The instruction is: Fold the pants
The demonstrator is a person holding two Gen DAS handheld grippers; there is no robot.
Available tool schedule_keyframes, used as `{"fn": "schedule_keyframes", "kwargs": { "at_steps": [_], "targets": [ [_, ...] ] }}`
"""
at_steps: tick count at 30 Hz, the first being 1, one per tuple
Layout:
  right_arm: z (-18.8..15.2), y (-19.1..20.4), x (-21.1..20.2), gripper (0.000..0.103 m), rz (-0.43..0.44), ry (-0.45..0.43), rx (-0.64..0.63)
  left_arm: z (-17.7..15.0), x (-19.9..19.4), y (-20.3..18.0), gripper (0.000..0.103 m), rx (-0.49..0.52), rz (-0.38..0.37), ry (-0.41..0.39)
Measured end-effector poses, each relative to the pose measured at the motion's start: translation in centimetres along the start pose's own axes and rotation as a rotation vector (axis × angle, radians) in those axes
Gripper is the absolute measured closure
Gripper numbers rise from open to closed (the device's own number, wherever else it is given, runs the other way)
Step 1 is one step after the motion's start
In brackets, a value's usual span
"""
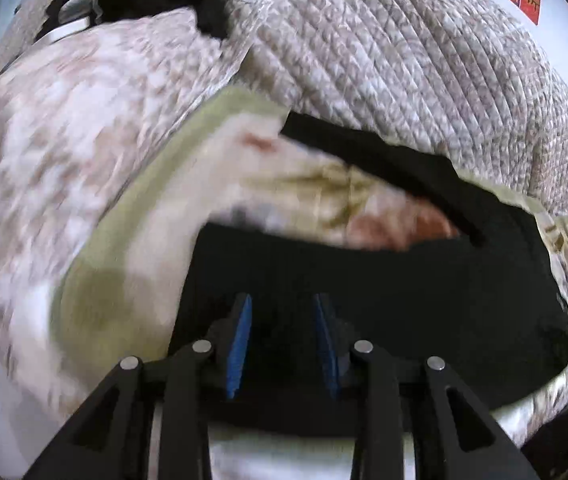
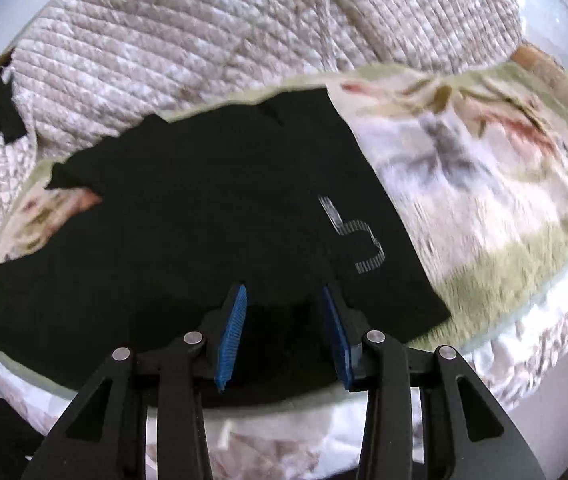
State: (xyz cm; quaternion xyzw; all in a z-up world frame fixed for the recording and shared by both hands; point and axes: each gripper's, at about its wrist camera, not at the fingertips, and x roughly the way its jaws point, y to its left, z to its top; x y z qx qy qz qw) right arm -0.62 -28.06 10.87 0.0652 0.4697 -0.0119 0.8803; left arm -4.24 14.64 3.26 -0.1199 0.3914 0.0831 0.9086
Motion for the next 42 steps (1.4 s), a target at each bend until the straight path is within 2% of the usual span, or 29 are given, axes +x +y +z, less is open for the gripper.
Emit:
{"fn": "schedule_keyframes", "kwargs": {
  "at_steps": [3,5,8,10,13,18,20,26,33,36,42],
  "targets": [
    [1.3,0.5,1.5,0.064,0.027,0.010,-0.009,2.4,4.0,0.6,0.069,-0.023,0.030,0.059],
    [1.8,0.6,2.8,0.064,0.000,0.032,-0.027,2.9,6.4,1.4,0.069,-0.051,0.074,0.112],
    [2.0,-0.7,5.4,0.064,-0.067,0.101,-0.006,2.6,5.9,1.4,0.069,-0.043,0.078,0.086],
    [1.8,-1.4,5.4,0.064,-0.047,0.090,0.026,2.2,5.3,1.1,0.067,-0.025,0.081,0.074],
    [1.9,-1.1,4.5,0.063,-0.036,0.048,0.021,1.8,4.3,-0.1,0.063,0.003,0.064,0.054],
    [2.3,0.5,3.7,0.063,0.019,0.026,-0.015,2.3,2.8,-3.8,0.047,0.076,0.026,0.012],
    [2.5,1.2,3.6,0.057,0.038,0.029,-0.032,2.3,2.2,-5.0,0.042,0.099,0.005,0.002],
    [3.6,4.2,3.2,0.047,0.094,0.028,-0.136,2.9,2.0,-8.0,0.038,0.174,-0.046,0.000],
    [6.1,6.3,4.0,0.046,0.137,0.041,-0.235,4.4,2.8,-10.1,0.036,0.243,-0.069,0.004],
    [7.6,6.7,4.9,0.042,0.178,0.053,-0.281,6.0,3.7,-10.5,0.035,0.266,-0.101,0.013],
    [11.2,6.9,8.1,0.041,0.190,0.069,-0.356,10.8,7.9,-11.8,0.030,0.305,-0.139,0.031]
  ]
}}
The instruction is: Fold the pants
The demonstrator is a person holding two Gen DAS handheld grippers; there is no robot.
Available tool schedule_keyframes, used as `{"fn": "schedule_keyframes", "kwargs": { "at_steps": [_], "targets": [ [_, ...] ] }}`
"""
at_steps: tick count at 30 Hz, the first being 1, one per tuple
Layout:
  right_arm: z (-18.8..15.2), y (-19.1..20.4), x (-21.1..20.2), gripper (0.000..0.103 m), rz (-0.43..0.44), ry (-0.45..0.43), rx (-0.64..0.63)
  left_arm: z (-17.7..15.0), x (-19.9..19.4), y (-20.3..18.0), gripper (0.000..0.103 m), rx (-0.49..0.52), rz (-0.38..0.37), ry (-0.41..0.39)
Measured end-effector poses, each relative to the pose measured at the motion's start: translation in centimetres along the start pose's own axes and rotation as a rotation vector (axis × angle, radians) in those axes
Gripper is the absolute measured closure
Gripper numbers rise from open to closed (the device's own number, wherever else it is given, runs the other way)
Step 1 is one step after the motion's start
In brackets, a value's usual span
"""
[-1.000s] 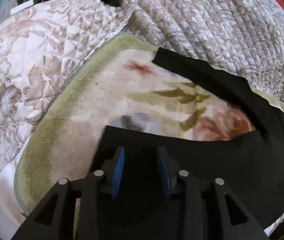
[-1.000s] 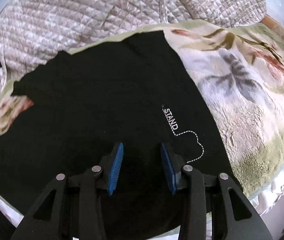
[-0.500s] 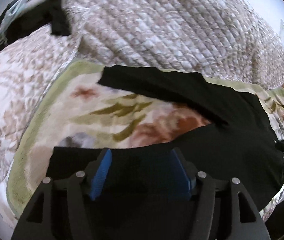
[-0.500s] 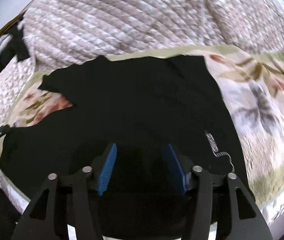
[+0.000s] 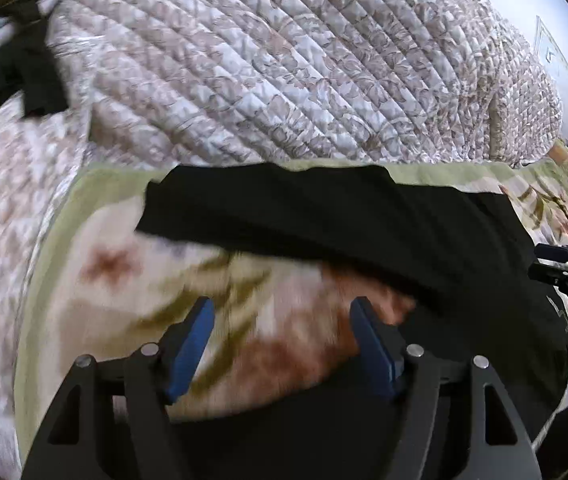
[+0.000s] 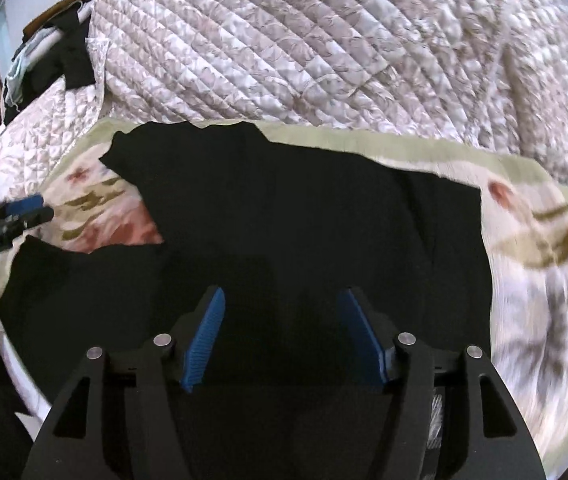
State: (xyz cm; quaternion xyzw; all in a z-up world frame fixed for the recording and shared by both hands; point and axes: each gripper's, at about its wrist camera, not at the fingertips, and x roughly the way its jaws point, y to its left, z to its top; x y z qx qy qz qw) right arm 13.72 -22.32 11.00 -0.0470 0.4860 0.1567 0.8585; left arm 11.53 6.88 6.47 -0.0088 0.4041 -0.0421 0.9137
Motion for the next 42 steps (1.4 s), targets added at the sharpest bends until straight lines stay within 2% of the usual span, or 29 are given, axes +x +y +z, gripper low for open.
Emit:
{"fn": "schedule_keyframes", "kwargs": {
  "at_steps": [5,11,16,18,22,24,25,26,27,28,31,36,39,42],
  "targets": [
    [3.8,-1.7,3.4,0.040,0.022,0.005,-0.070,4.3,5.0,0.1,0.025,0.030,-0.019,0.007],
    [8.7,-4.4,9.2,0.037,0.040,0.048,-0.094,8.3,12.4,0.1,0.023,0.027,-0.031,0.075],
    [11.3,-6.5,13.9,0.037,0.067,0.083,-0.077,9.2,17.8,0.1,0.021,0.010,0.026,0.133],
    [11.5,-7.0,15.8,0.037,0.078,0.119,-0.073,9.3,18.4,0.2,0.015,0.006,0.042,0.112],
    [11.4,-6.2,16.8,0.035,0.050,0.123,-0.152,9.7,19.1,0.2,0.014,0.003,0.042,0.126],
    [11.3,-5.8,16.9,0.042,0.036,0.132,-0.162,9.5,19.4,0.0,0.026,0.017,0.035,0.121],
    [11.2,-5.5,16.7,0.059,0.021,0.128,-0.179,9.3,19.2,-0.3,0.043,0.031,0.034,0.107],
    [11.1,-5.2,16.4,0.089,0.015,0.123,-0.194,9.2,19.1,-0.7,0.072,0.049,0.043,0.099],
    [11.1,-4.9,16.1,0.095,0.016,0.127,-0.204,9.2,18.9,-1.1,0.092,0.067,0.042,0.097],
    [11.0,-4.4,15.9,0.095,-0.002,0.123,-0.226,9.2,18.6,-1.6,0.097,0.077,0.049,0.098],
    [10.7,-3.1,14.0,0.096,-0.023,0.082,-0.248,9.2,16.9,-2.3,0.098,0.087,0.076,0.062],
    [10.1,-1.8,7.5,0.096,0.000,-0.023,-0.227,8.1,10.2,-1.3,0.098,0.020,0.027,-0.023],
    [7.5,-0.5,1.5,0.096,0.033,-0.101,-0.207,6.0,5.3,-0.7,0.098,-0.018,-0.009,-0.078],
    [4.1,0.9,-2.8,0.095,0.073,-0.142,-0.185,2.5,0.0,-0.2,0.098,-0.066,-0.049,-0.132]
  ]
}}
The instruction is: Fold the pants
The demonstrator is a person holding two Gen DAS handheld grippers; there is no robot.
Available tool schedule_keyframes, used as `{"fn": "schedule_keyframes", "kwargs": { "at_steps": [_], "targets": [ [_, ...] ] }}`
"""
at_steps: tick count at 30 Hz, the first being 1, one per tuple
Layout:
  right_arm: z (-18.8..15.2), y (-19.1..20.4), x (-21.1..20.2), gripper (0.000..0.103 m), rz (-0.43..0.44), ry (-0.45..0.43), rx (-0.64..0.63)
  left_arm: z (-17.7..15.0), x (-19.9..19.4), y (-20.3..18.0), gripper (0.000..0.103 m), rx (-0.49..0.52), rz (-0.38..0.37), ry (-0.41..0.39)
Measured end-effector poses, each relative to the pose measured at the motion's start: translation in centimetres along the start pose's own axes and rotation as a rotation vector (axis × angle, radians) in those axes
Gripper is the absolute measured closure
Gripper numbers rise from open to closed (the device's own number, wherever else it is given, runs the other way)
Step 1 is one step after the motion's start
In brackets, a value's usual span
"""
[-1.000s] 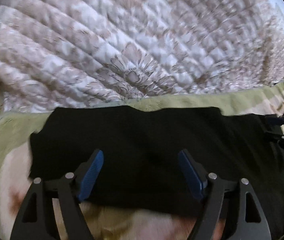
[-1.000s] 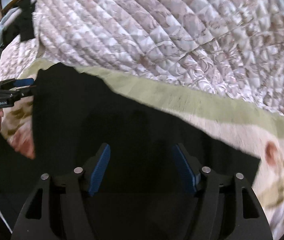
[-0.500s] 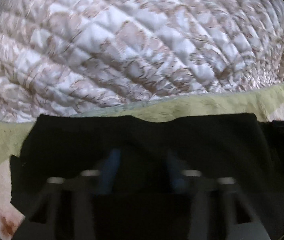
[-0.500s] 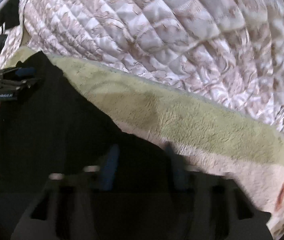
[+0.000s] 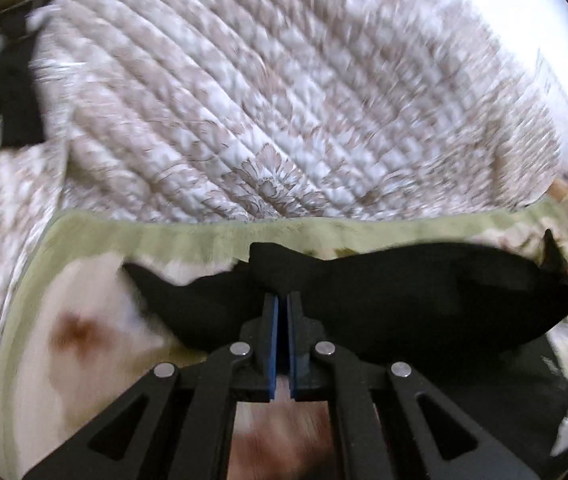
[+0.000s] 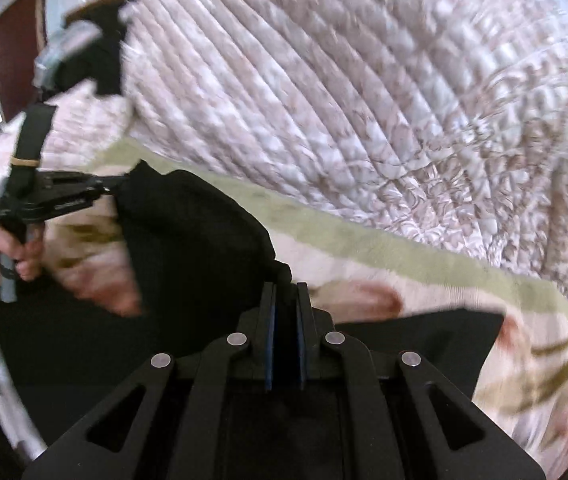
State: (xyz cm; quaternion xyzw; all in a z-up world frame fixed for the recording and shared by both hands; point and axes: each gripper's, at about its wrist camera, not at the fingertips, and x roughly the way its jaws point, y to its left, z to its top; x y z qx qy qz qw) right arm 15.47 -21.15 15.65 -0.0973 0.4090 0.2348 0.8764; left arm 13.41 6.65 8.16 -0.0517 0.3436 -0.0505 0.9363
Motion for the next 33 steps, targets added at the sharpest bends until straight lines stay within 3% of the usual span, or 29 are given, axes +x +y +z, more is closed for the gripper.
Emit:
{"fn": "schedule_keyframes", "kwargs": {
  "at_steps": [3,7,9,11,13,16,19,23,26,30,31,32,33],
  "targets": [
    [-4.4,2.5,-3.2,0.095,0.032,0.041,0.065,-3.8,-4.1,0.5,0.098,-0.056,-0.041,0.002],
    [-11.3,4.2,-3.5,0.094,0.065,0.179,0.215,-10.3,-5.6,0.1,0.097,-0.078,-0.041,0.117],
    [-14.2,4.3,-3.2,0.090,0.072,0.244,0.318,-13.1,-5.9,0.3,0.097,-0.085,-0.029,0.182],
    [-15.8,4.2,-3.7,0.079,0.091,0.237,0.408,-14.6,-6.9,0.7,0.097,-0.104,-0.027,0.195],
    [-16.6,4.6,-5.2,0.073,0.091,0.182,0.448,-14.9,-7.9,1.3,0.094,-0.144,-0.039,0.191],
    [-17.3,4.3,-6.7,0.049,0.112,0.121,0.544,-14.0,-9.5,1.7,0.073,-0.162,-0.038,0.140],
    [-18.1,3.6,-7.3,0.049,0.117,0.091,0.629,-11.7,-9.2,0.9,0.048,-0.128,-0.032,0.093],
    [-19.3,2.2,-7.4,0.049,0.073,0.085,0.750,-9.0,-6.5,-1.7,0.037,-0.037,-0.043,0.101],
    [-20.3,1.2,-7.9,0.049,0.032,0.068,0.840,-8.4,-3.1,-3.7,0.037,0.041,-0.024,0.159],
    [-21.5,-0.4,-8.6,0.049,-0.016,0.048,0.927,-9.2,1.6,-4.5,0.040,0.086,0.070,0.261],
    [-21.8,-0.8,-8.6,0.049,-0.019,0.046,0.943,-9.3,2.0,-4.4,0.046,0.082,0.072,0.256],
    [-22.1,-1.0,-8.7,0.049,-0.029,0.045,0.957,-9.2,1.8,-4.3,0.066,0.078,0.066,0.234],
    [-22.1,-1.3,-8.8,0.049,-0.038,0.032,0.967,-9.2,1.4,-4.3,0.079,0.078,0.062,0.223]
  ]
}}
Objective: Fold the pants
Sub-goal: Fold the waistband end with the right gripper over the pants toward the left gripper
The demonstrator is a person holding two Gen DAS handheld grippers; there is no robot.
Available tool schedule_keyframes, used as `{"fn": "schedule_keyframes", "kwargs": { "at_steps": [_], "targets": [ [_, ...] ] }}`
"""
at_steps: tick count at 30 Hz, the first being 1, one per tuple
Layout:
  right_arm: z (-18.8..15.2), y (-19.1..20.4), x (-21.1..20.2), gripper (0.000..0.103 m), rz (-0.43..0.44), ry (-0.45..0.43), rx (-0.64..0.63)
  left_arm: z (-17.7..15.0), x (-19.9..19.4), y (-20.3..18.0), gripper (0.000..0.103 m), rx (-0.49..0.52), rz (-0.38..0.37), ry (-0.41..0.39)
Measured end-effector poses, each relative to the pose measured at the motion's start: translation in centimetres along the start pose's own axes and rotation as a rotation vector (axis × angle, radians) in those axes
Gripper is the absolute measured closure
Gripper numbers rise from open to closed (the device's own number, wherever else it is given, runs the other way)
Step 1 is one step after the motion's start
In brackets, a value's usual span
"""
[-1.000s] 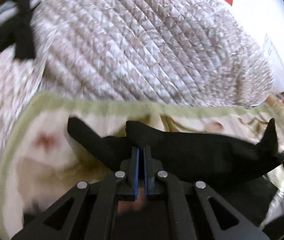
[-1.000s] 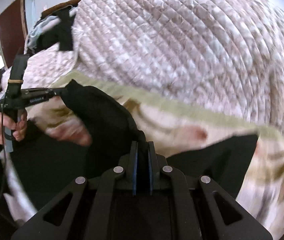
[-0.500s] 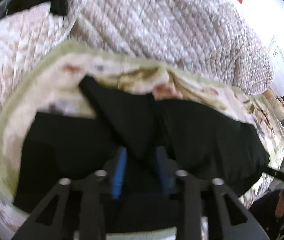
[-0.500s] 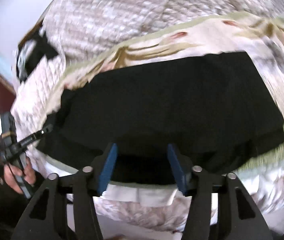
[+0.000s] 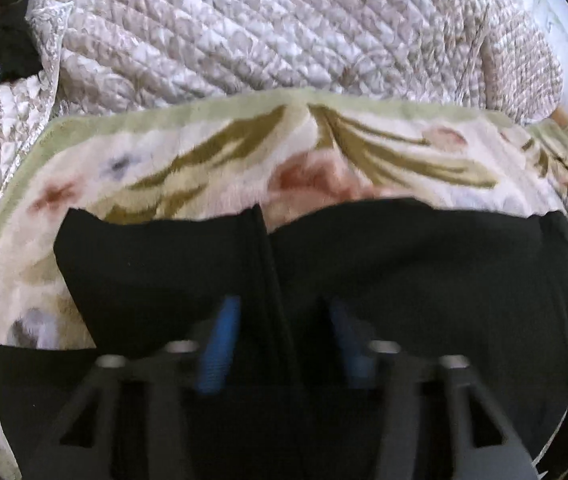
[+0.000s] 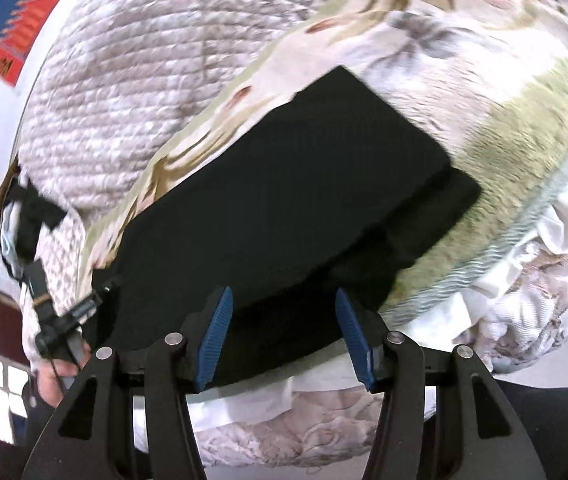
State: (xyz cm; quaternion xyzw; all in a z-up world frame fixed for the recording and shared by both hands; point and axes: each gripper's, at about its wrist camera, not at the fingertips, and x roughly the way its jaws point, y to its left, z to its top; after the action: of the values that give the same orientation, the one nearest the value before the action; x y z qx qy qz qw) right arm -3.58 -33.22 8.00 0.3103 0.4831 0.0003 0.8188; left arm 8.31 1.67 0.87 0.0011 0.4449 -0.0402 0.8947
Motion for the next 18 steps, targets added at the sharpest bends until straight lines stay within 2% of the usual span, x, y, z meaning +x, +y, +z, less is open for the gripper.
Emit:
{"fn": "schedule_keyframes", "kwargs": {
  "at_steps": [1,3,5,8,10,14,16,18],
  "targets": [
    [0.3,0.0,-0.1,0.049,0.004,-0.016,0.003,0.0,-0.6,0.1,0.095,0.001,0.023,-0.016],
    [0.7,-0.3,-0.3,0.049,0.010,-0.048,0.013,-0.7,-2.2,0.6,0.099,-0.024,0.021,-0.072],
    [1.0,-0.6,0.1,0.049,0.017,-0.042,0.032,-1.6,-4.2,2.1,0.099,-0.080,0.054,-0.130],
    [1.4,-1.0,0.9,0.049,0.010,-0.054,0.072,-4.7,-8.8,5.9,0.099,-0.263,0.084,-0.242],
    [1.8,-0.9,1.0,0.049,0.004,-0.081,0.079,-7.0,-11.3,7.7,0.099,-0.338,0.121,-0.287],
    [2.2,-0.4,1.4,0.050,-0.010,-0.111,0.060,-10.0,-11.9,10.6,0.098,-0.425,0.106,-0.267],
    [2.3,-0.5,1.6,0.051,-0.013,-0.117,0.068,-10.8,-11.3,11.6,0.096,-0.467,0.056,-0.246],
    [2.3,-0.7,1.7,0.053,-0.015,-0.116,0.080,-11.2,-10.6,12.3,0.084,-0.502,0.022,-0.229]
  ]
}}
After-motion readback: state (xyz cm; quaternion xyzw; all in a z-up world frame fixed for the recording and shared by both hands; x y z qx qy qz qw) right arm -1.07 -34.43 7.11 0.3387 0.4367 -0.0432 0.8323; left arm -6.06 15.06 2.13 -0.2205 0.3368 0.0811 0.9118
